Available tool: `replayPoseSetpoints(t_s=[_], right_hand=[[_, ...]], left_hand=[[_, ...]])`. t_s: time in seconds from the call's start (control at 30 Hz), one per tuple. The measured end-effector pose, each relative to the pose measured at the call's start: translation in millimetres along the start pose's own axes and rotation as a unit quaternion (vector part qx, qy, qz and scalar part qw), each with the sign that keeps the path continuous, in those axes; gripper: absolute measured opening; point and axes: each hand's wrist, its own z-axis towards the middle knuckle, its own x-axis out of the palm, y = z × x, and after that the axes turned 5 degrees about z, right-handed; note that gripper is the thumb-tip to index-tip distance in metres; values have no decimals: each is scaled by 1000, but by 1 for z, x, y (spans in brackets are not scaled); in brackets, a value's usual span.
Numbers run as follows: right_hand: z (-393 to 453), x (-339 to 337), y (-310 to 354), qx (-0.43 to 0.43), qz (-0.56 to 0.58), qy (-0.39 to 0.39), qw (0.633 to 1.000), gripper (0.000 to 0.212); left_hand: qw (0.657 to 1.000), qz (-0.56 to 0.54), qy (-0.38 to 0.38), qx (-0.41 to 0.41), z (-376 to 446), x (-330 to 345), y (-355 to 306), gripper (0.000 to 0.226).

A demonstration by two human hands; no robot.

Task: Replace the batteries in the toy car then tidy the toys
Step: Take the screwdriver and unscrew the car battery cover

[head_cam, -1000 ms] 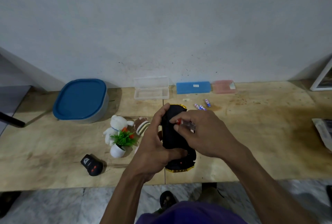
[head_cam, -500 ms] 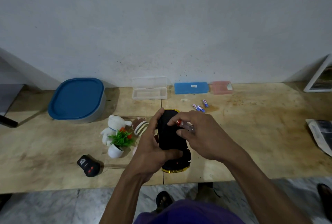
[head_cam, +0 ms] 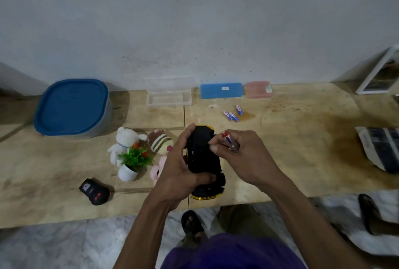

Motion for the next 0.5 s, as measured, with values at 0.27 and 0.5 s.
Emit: replayPoseSetpoints(t_s=[0.27, 0.5], right_hand=[[44, -28, -23, 14, 129, -34, 991, 8], [122, -48, -97, 75, 83, -101, 989, 8]], left_hand=[[998, 3, -56, -40, 37, 13, 7, 116], [986, 9, -151, -63, 71, 6, 8, 114]])
